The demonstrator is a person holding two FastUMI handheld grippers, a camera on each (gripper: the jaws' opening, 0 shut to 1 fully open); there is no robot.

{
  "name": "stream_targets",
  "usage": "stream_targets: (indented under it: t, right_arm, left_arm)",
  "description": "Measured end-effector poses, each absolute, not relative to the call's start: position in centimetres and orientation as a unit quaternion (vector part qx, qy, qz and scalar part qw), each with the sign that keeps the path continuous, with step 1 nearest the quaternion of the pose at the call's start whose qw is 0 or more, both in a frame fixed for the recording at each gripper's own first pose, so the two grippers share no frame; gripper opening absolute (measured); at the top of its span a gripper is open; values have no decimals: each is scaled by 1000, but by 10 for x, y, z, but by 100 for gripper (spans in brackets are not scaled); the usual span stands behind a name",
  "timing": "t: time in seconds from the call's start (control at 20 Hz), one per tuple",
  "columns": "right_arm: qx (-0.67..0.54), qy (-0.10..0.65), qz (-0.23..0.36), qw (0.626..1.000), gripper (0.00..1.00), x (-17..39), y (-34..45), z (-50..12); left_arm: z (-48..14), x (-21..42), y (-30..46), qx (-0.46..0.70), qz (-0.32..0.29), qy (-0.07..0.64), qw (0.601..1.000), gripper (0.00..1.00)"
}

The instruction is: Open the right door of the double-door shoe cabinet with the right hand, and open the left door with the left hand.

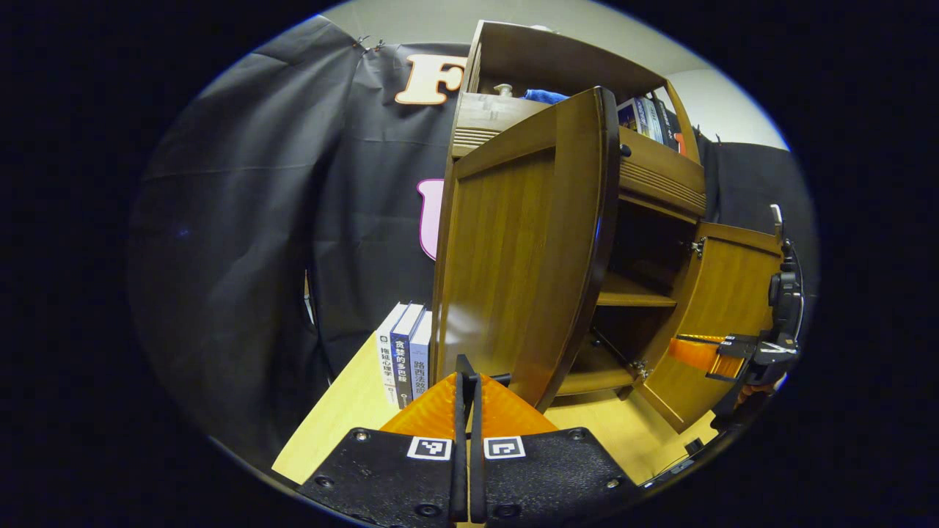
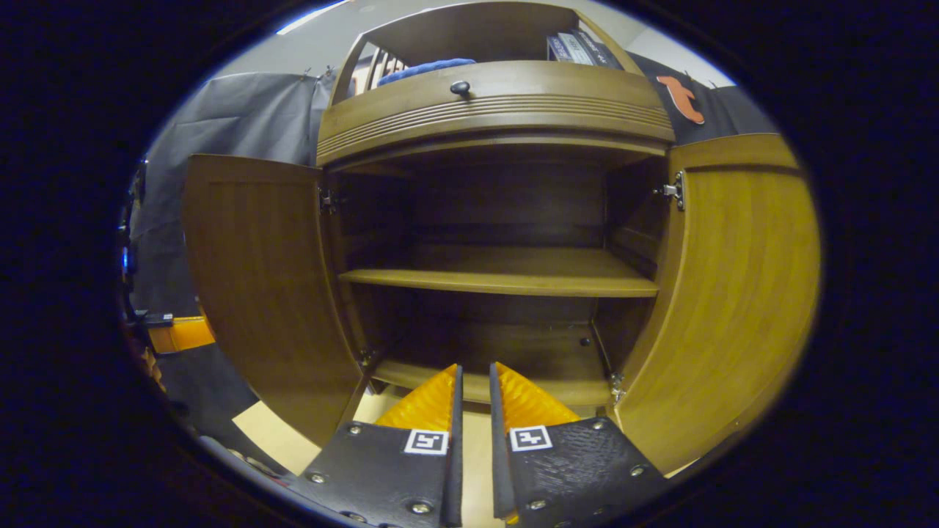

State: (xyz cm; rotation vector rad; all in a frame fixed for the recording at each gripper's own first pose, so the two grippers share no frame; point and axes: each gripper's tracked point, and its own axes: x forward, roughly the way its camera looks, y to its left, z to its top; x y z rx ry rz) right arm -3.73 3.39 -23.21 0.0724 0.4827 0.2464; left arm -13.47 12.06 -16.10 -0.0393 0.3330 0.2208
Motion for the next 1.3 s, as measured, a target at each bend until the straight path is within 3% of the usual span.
stream_targets:
  t: [0.8,1.25,1.3]
  right_arm:
    - [30,238,150,959,16,-36,62,-231]
    - [29,239,152,959,16,-35,64,-231]
    - [29,239,152,958,16,-35,64,-232]
  left_arm:
    - [-152,-154,188,9,169,137,976,0]
    - [-150,-158,204,0,151,123,981,0]
    - [-151,-158,207,2,152,122,981,6]
